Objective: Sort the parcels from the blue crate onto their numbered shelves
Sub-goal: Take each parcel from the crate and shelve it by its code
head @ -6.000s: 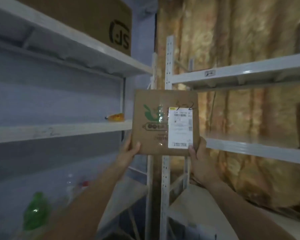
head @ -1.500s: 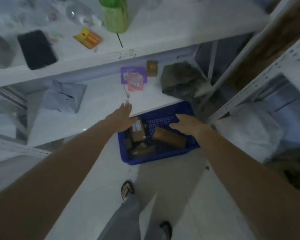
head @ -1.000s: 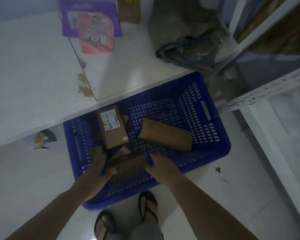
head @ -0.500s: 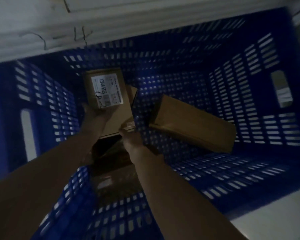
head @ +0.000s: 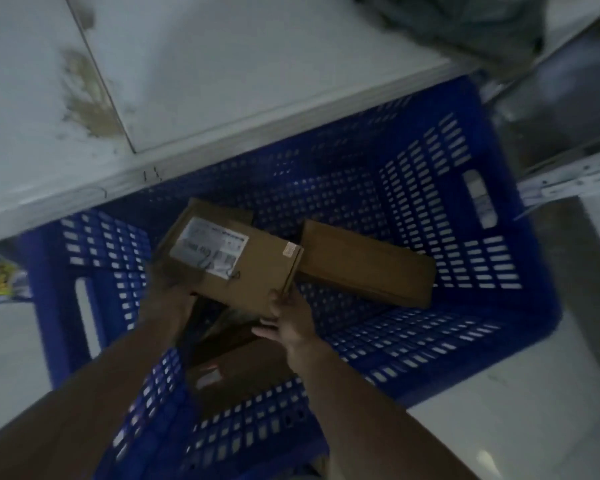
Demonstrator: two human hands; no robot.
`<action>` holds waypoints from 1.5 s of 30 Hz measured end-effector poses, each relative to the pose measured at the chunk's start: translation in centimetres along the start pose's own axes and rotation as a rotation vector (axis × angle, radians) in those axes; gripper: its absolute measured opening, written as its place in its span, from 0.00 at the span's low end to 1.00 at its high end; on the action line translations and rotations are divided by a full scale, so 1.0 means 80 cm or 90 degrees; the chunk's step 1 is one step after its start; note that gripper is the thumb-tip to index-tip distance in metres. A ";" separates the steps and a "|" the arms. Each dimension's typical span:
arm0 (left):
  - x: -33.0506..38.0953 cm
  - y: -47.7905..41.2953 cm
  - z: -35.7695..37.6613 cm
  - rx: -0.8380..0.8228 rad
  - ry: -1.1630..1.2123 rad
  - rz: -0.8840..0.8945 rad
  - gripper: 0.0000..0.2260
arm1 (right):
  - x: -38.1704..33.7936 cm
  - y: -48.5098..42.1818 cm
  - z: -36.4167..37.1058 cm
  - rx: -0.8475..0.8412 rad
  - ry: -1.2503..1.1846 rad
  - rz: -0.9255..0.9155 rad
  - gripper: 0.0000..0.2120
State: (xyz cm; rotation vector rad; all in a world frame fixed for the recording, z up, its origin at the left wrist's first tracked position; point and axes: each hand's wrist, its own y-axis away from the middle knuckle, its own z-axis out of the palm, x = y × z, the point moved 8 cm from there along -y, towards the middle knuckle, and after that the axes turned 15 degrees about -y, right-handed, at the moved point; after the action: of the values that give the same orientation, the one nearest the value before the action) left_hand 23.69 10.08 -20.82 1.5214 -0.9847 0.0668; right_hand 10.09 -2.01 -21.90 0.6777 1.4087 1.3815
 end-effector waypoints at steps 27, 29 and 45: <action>0.524 0.913 0.072 -0.223 -0.397 0.810 0.21 | -0.295 1.044 -0.247 0.382 0.047 -0.881 0.12; 0.543 1.013 0.081 -0.236 -0.389 0.895 0.23 | -0.290 1.149 -0.275 0.436 -0.019 -0.947 0.12; 0.517 1.617 0.128 -0.364 -0.240 1.333 0.25 | -0.083 1.710 -0.476 0.834 0.001 -1.236 0.14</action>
State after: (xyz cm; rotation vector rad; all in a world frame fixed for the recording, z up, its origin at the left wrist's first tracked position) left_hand -32.82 -4.17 102.26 -0.5254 -2.2222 0.8736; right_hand -56.31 3.00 103.71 -0.1881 1.7906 -1.1245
